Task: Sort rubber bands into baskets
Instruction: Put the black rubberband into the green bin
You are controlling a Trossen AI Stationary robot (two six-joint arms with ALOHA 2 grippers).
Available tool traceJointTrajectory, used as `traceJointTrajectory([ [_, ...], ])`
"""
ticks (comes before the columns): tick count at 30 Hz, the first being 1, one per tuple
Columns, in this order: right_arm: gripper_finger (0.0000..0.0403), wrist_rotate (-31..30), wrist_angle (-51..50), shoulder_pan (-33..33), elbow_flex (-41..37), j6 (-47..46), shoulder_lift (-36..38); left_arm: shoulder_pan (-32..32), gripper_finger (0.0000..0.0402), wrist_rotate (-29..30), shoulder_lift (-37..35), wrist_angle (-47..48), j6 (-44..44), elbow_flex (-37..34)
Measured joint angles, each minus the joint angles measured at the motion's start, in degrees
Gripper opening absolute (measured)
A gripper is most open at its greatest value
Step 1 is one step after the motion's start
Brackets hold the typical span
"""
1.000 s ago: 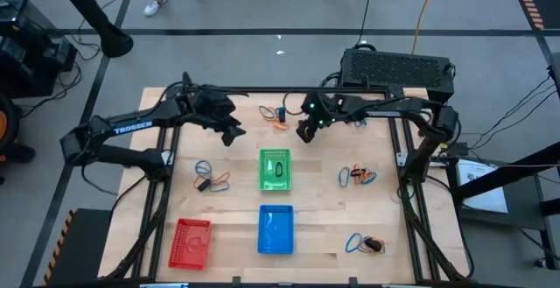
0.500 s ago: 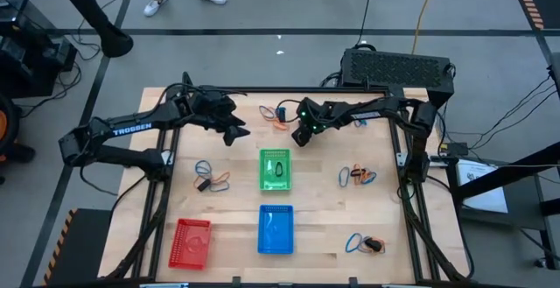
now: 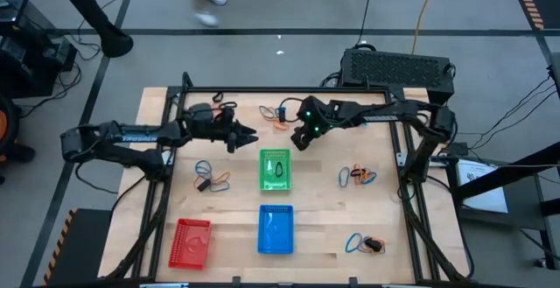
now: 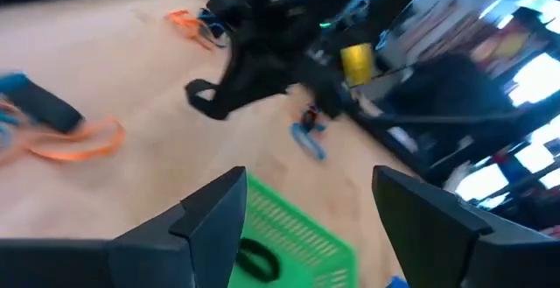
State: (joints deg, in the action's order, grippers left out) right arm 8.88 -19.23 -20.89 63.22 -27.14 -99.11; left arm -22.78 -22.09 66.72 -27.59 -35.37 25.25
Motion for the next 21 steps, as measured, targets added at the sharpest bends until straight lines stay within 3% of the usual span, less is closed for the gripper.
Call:
traceJointTrajectory([
  [3,0.0002,4.72,2.56,1.03,0.0,-1.22,2.72,0.92,0.0254,0.67,2.63,-7.2,-7.67,-2.02],
  [8,0.0002,8.81,8.43,2.71,0.04,-2.93,6.04,1.77,0.0254,4.49,9.05,-9.79,-20.77,-0.99],
  [14,0.0001,15.35,14.1,3.62,0.04,-6.07,6.12,3.57,0.0254,4.57,16.67,-19.08,-20.83,3.53],
  [21,0.0,18.24,14.82,5.17,0.03,-8.16,6.12,5.6,0.0254,2.53,21.78,-19.98,-16.36,8.92],
])
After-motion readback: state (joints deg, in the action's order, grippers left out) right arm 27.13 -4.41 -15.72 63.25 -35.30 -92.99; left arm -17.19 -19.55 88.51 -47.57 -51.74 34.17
